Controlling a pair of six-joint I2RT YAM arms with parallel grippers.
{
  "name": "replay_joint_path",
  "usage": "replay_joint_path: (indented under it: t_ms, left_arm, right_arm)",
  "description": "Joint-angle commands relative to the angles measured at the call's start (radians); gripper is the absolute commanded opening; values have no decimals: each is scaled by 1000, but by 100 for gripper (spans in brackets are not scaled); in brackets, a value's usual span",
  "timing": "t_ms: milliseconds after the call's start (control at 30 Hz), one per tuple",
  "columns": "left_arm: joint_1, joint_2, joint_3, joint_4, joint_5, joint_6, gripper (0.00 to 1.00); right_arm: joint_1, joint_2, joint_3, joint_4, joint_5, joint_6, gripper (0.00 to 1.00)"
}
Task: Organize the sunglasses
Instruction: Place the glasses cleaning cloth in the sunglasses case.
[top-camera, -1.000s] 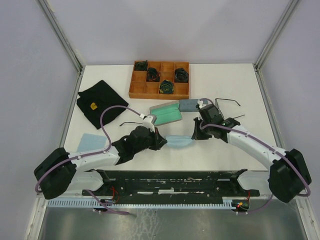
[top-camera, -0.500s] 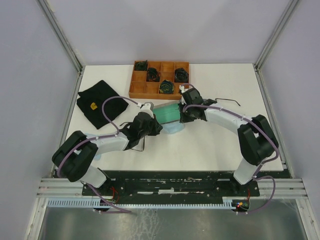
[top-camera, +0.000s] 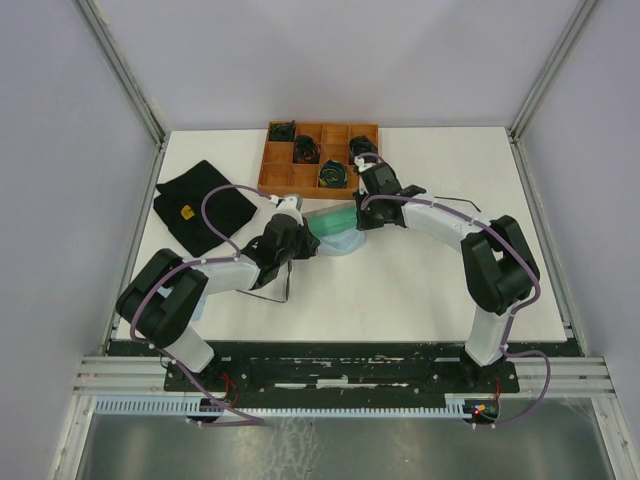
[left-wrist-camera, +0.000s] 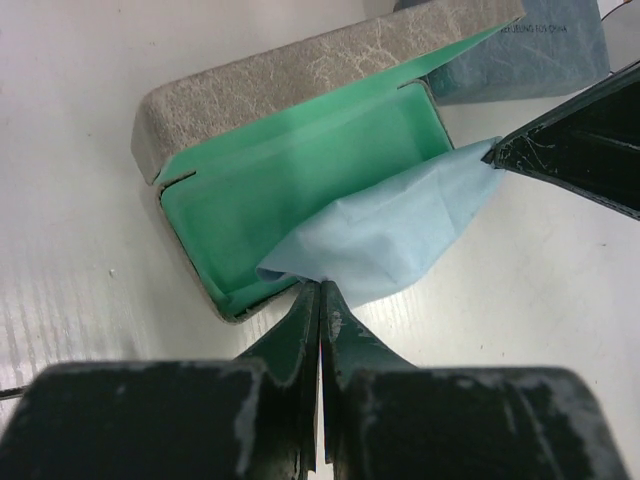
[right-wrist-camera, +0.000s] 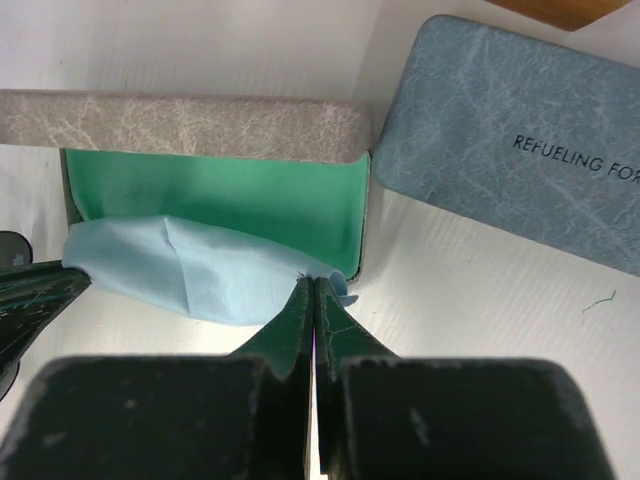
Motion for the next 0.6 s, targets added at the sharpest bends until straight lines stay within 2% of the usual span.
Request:
replay_joint_path:
  t_ms: [0,567]
  left_arm:
    - [9,-22,23,80,-5,63,3]
    - [91,55,71,84,42,115,3]
  right_arm:
    - [-9,3,47,45,11,-11,0]
    - [-25,84,107,92,-14,7,0]
